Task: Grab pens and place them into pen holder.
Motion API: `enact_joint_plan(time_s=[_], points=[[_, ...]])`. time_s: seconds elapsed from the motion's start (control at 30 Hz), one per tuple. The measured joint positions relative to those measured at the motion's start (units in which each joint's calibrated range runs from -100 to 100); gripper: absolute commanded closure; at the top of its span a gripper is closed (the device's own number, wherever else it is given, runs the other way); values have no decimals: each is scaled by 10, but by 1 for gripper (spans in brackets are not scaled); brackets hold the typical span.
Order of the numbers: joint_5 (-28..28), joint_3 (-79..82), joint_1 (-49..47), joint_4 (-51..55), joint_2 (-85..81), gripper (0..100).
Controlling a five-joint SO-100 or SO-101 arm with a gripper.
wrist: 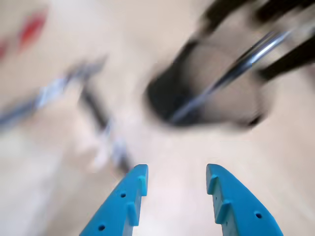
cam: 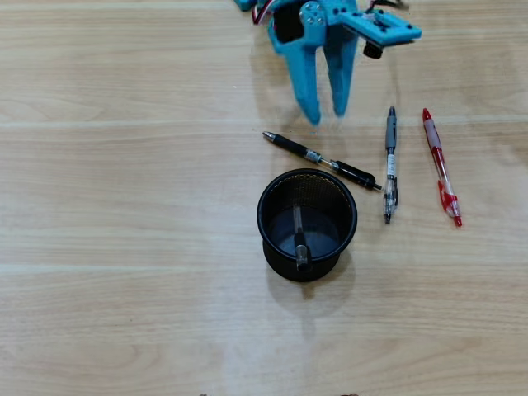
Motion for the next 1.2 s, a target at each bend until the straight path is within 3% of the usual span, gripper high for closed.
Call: enact_joint_plan(time_s=[0.07,0.17,0.37,0.57,0.77,0.93,1.13,1.2], points=[[20,54,-1,113,-43,85],[30,118,-26,165,-77,85],[34,116,-45,155,30,83],[61,-37,-53,152,236,75],[92,-173,-52,149,381,75],[93,-189,-51,146,451,75],[93,-242,-46,143,526,81],[93,-270,-41,142,557,92]])
